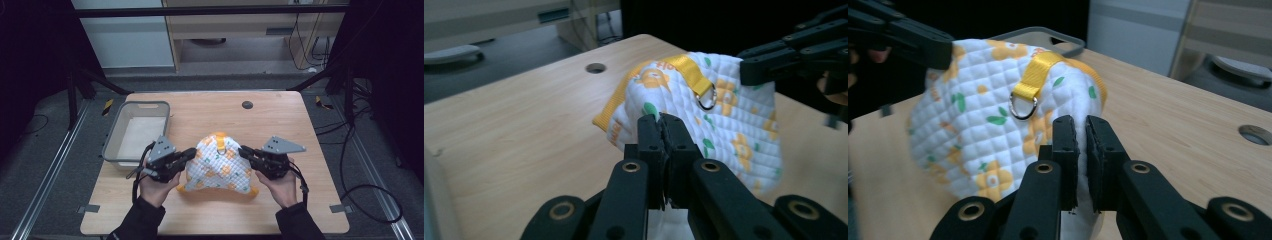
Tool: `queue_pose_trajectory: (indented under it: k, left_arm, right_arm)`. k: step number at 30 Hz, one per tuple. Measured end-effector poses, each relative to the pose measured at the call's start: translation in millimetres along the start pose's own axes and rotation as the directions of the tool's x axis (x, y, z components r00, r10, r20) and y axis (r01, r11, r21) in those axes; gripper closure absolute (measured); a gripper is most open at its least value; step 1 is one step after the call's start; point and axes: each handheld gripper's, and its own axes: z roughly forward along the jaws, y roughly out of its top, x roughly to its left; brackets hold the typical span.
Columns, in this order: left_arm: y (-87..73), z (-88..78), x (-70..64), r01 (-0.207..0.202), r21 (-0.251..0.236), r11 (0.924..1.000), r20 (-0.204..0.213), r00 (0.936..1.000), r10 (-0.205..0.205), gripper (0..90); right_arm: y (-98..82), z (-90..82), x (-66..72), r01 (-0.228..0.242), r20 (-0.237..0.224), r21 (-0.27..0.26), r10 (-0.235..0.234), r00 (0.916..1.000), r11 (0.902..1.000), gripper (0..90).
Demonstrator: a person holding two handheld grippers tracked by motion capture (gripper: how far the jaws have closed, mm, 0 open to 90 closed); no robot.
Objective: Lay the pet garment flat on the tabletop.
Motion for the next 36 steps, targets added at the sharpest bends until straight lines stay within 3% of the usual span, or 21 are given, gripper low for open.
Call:
queue_pose_trajectory:
  k: [1, 5, 6, 7, 9, 11, 13, 15, 17, 18, 19, 21, 23, 25, 28, 29, 31, 33, 36]
  left_arm:
    - [0.7, 9.4, 6.3, 0.022, 0.013, 0.9997, -0.006, 0.9997, -0.022, 88.1]
    - [-3.4, 49.2, 25.1, 0.067, 0.033, 0.9972, -0.078, 0.9949, -0.064, 87.9]
    - [-7.6, 66.9, 32.3, 0.078, 0.035, 0.9963, -0.111, 0.991, -0.074, 87.5]
    - [-7.6, 66.9, 32.3, 0.078, 0.035, 0.9963, -0.111, 0.991, -0.074, 86.5]
    - [-11.7, 82.4, 39.3, 0.086, 0.05, 0.995, -0.155, 0.9848, -0.078, 84.5]
    - [-15.0, 92.0, 46.4, 0.13, 0.056, 0.9899, -0.185, 0.9756, -0.118, 69.5]
    - [-16.8, 92.3, 51.1, 0.154, 0.055, 0.9866, -0.184, 0.9727, -0.141, 59.2]
    - [-17.6, 85.6, 52.9, 0.147, 0.038, 0.9884, -0.167, 0.9761, -0.139, 49.9]
    - [-18.4, 75.7, 52.5, 0.137, 0.022, 0.9903, -0.151, 0.9796, -0.132, 46.6]
    - [-19.8, 65.3, 51.5, 0.124, 0.027, 0.9919, -0.126, 0.9848, -0.12, 41.4]
    - [-19.8, 65.3, 51.5, 0.124, 0.027, 0.9919, -0.126, 0.9848, -0.12, 40.0]
    - [-23.5, 54.5, 49.1, 0.086, 0.046, 0.9952, -0.128, 0.9886, -0.08, 36.6]
    - [-31.3, 44.1, 46.9, 0.049, 0.072, 0.9962, -0.121, 0.9919, -0.04, 35.8]
    - [-48.1, 31.4, 46.0, 0.023, 0.12, 0.9925, -0.12, 0.9928, -0.009, 34.1]
    - [-60.1, 26.4, 45.7, 0.018, 0.145, 0.9892, -0.123, 0.9924, 0.0, 33.6]
    - [-65.7, 25.1, 45.5, 0.021, 0.155, 0.9876, -0.121, 0.9927, -0.002, 33.7]
    - [-76.2, 24.4, 44.9, 0.023, 0.177, 0.9839, -0.119, 0.9929, -0.001, 33.7]
    - [-88.9, 29.5, 43.2, 0.012, 0.216, 0.9763, -0.123, 0.9923, 0.015, 34.5]
    - [-94.2, 35.2, 43.0, 0.013, 0.236, 0.9716, -0.121, 0.9925, 0.016, 35.5]
  right_arm:
    - [0.0, 0.0, 0.0, 0.0, 0.0, 0.0, 0.0, 1.0, 1.0, 83.0]
    - [-7.7, 38.8, -21.5, -0.022, 0.088, 0.041, 0.019, 0.996, 0.9989, 82.5]
    - [-12.9, 58.1, -28.1, -0.005, 0.143, 0.07, -0.005, 0.9897, 0.9975, 81.8]
    - [-12.9, 58.1, -28.1, -0.005, 0.143, 0.07, -0.005, 0.9897, 0.9975, 81.8]
    - [-19.9, 74.8, -34.2, -0.002, 0.195, 0.084, -0.014, 0.9807, 0.9965, 78.6]
    - [-26.5, 87.8, -39.4, -0.02, 0.229, 0.102, -0.003, 0.9735, 0.9946, 71.8]
    - [-30.1, 92.4, -42.0, -0.027, 0.254, 0.11, -0.002, 0.9673, 0.9936, 66.0]
    - [-29.2, 88.3, -42.0, -0.018, 0.253, 0.103, -0.009, 0.9675, 0.9945, 62.2]
    - [-25.4, 78.9, -41.6, 0.006, 0.249, 0.093, -0.029, 0.9681, 0.9957, 58.4]
    - [-20.9, 66.5, -40.9, 0.011, 0.24, 0.074, -0.029, 0.9703, 0.9972, 54.4]
    - [-20.9, 66.5, -40.9, 0.011, 0.24, 0.074, -0.029, 0.9703, 0.9972, 54.4]
    - [-17.4, 45.7, -39.6, 0.025, 0.219, 0.056, -0.037, 0.975, 0.9981, 49.2]
    - [-17.6, 38.9, -39.0, 0.034, 0.215, 0.057, -0.046, 0.9756, 0.9978, 46.7]
    - [-24.2, 19.8, -37.9, 0.027, 0.193, 0.064, -0.039, 0.9805, 0.9976, 41.3]
    - [-33.0, 11.0, -36.7, 0.027, 0.176, 0.086, -0.042, 0.9835, 0.9959, 38.2]
    - [-43.3, 4.0, -34.9, 0.027, 0.162, 0.104, -0.044, 0.9858, 0.9942, 36.2]
    - [-48.7, 1.1, -33.8, 0.017, 0.149, 0.114, -0.034, 0.9883, 0.9933, 35.5]
    - [-65.8, -3.8, -31.0, 0.006, 0.108, 0.145, -0.021, 0.994, 0.9894, 34.0]
    - [-76.2, -4.6, -28.6, 0.01, 0.091, 0.174, -0.027, 0.9955, 0.9846, 34.1]
